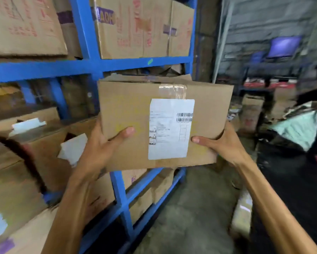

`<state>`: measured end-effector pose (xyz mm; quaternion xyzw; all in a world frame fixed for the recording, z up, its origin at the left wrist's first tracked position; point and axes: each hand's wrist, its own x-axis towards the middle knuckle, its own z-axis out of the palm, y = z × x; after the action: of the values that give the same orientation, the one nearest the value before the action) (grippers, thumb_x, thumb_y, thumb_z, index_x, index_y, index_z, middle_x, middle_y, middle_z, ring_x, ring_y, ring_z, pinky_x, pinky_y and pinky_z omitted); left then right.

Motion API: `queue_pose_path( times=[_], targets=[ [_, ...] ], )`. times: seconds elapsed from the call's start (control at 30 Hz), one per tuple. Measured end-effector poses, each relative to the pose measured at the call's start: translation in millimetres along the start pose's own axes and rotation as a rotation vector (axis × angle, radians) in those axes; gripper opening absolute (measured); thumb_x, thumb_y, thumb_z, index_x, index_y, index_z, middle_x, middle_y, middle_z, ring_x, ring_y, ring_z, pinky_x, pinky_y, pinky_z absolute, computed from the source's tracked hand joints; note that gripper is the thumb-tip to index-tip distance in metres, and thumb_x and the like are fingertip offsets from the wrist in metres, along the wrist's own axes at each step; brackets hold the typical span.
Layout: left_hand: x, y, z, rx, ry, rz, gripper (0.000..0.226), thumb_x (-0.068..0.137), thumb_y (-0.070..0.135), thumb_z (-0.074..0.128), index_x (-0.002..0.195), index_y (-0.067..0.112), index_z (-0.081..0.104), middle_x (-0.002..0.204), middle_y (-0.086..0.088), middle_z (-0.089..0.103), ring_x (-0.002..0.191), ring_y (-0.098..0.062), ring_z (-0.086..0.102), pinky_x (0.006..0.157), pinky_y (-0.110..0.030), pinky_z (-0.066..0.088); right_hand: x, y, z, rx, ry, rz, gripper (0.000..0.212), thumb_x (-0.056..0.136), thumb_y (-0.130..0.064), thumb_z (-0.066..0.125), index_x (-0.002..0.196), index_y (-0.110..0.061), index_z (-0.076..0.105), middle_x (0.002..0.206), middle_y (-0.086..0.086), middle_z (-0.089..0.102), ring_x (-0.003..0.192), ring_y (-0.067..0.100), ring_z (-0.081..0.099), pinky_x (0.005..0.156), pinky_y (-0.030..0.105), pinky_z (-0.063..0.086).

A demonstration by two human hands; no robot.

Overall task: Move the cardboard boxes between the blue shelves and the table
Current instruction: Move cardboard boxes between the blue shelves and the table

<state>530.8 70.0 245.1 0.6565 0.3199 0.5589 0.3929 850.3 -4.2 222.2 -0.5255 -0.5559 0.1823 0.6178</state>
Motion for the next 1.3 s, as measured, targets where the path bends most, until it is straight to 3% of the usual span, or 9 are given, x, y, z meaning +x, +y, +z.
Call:
queue_pose_path(
  times=[0.17, 0.27, 0.37, 0.5, 0.63, 0.83, 1.03, 1.2, 1.3],
  targets=[
    [38.1, -41.2, 115.6, -0.166, -0.278, -0.072, 0.064, 0.070, 0.040, 0.091, 0.125, 0.026, 0.063, 0.111, 0.011, 0.078, 0.106, -0.009, 0.073, 0.077, -0.015, 0.056, -30.0, 21.1, -90.5, -0.156, 0.231, 0.079, 0.093, 0.051, -0.050, 0.097, 0.131, -0.036, 0.053, 0.128, -0.018, 0.067, 0.119, 0.000, 0.063, 0.094, 0.024, 0.053],
    [38.5, -65.7, 173.8, -0.246, -0.425, -0.120, 0.075, 0.060, 0.045, 0.090, 0.127, 0.022, 0.064, 0.116, 0.000, 0.077, 0.109, -0.021, 0.073, 0.088, -0.036, 0.058, -72.3, 27.0, -123.2, -0.231, 0.374, 0.144, 0.087, 0.051, -0.052, 0.098, 0.125, -0.043, 0.053, 0.121, -0.026, 0.067, 0.111, -0.006, 0.064, 0.083, 0.015, 0.055],
    [28.8, -78.9, 220.8, -0.267, -0.512, -0.102, 0.089, 0.045, 0.048, 0.092, 0.124, 0.014, 0.068, 0.108, 0.000, 0.079, 0.100, -0.015, 0.075, 0.074, -0.019, 0.057, -122.9, 20.7, -139.4, -0.303, 0.520, 0.186, 0.086, 0.051, -0.055, 0.098, 0.122, -0.051, 0.051, 0.121, -0.028, 0.066, 0.111, -0.007, 0.064, 0.083, 0.015, 0.055],
    [-2.6, -88.8, 258.3, -0.325, -0.742, -0.077, 0.096, 0.040, 0.049, 0.095, 0.126, 0.017, 0.066, 0.111, 0.005, 0.078, 0.104, -0.011, 0.073, 0.081, -0.020, 0.056, -202.1, -1.1, -131.7, -0.394, 0.713, 0.262, 0.099, 0.054, -0.058, 0.096, 0.139, -0.042, 0.047, 0.126, -0.024, 0.066, 0.116, -0.002, 0.063, 0.095, 0.030, 0.057],
    [-56.7, -90.3, 267.4, -0.377, -0.992, -0.054, 0.104, 0.036, 0.058, 0.098, 0.128, 0.027, 0.063, 0.114, 0.010, 0.076, 0.108, -0.008, 0.070, 0.085, -0.029, 0.055, -297.3, -33.9, -92.7, -0.483, 0.906, 0.354, 0.103, 0.061, -0.054, 0.095, 0.147, -0.040, 0.040, 0.133, -0.019, 0.062, 0.123, 0.004, 0.061, 0.102, 0.042, 0.056],
    [-182.1, -76.9, 252.3, -0.424, -1.370, -0.068, 0.115, 0.029, 0.068, 0.094, 0.130, 0.029, 0.058, 0.107, 0.018, 0.074, 0.093, 0.008, 0.069, 0.072, -0.019, 0.055, -449.3, -92.8, 8.9, -0.566, 1.283, 0.518, 0.115, 0.057, -0.061, 0.094, 0.152, -0.036, 0.034, 0.137, -0.014, 0.062, 0.127, 0.009, 0.061, 0.107, 0.047, 0.053],
    [-339.9, -45.2, 219.9, -0.463, -1.811, -0.089, 0.109, 0.038, 0.056, 0.101, 0.134, 0.030, 0.057, 0.120, 0.009, 0.073, 0.105, -0.010, 0.073, 0.080, -0.035, 0.062, -605.2, -143.5, 125.2, -0.598, 1.678, 0.643, 0.107, 0.061, -0.047, 0.096, 0.150, -0.031, 0.039, 0.133, -0.005, 0.067, 0.123, 0.016, 0.065, 0.103, 0.050, 0.056],
    [-471.6, -18.3, 183.7, -0.476, -2.080, -0.079, 0.108, 0.039, 0.054, 0.102, 0.134, 0.030, 0.056, 0.121, 0.005, 0.073, 0.108, -0.014, 0.073, 0.085, -0.042, 0.062, -716.1, -180.8, 204.4, -0.626, 1.933, 0.720, 0.102, 0.061, -0.044, 0.095, 0.146, -0.028, 0.042, 0.129, -0.001, 0.069, 0.119, 0.018, 0.068, 0.099, 0.046, 0.058],
    [-545.7, 1.5, 165.0, -0.489, -2.185, -0.055, 0.109, 0.036, 0.056, 0.101, 0.132, 0.030, 0.056, 0.118, 0.007, 0.074, 0.104, -0.011, 0.073, 0.077, -0.030, 0.064, -772.8, -199.5, 235.8, -0.627, 2.074, 0.740, 0.103, 0.059, -0.047, 0.095, 0.146, -0.028, 0.043, 0.124, -0.012, 0.071, 0.114, 0.009, 0.070, 0.088, 0.025, 0.060]
  ],
)
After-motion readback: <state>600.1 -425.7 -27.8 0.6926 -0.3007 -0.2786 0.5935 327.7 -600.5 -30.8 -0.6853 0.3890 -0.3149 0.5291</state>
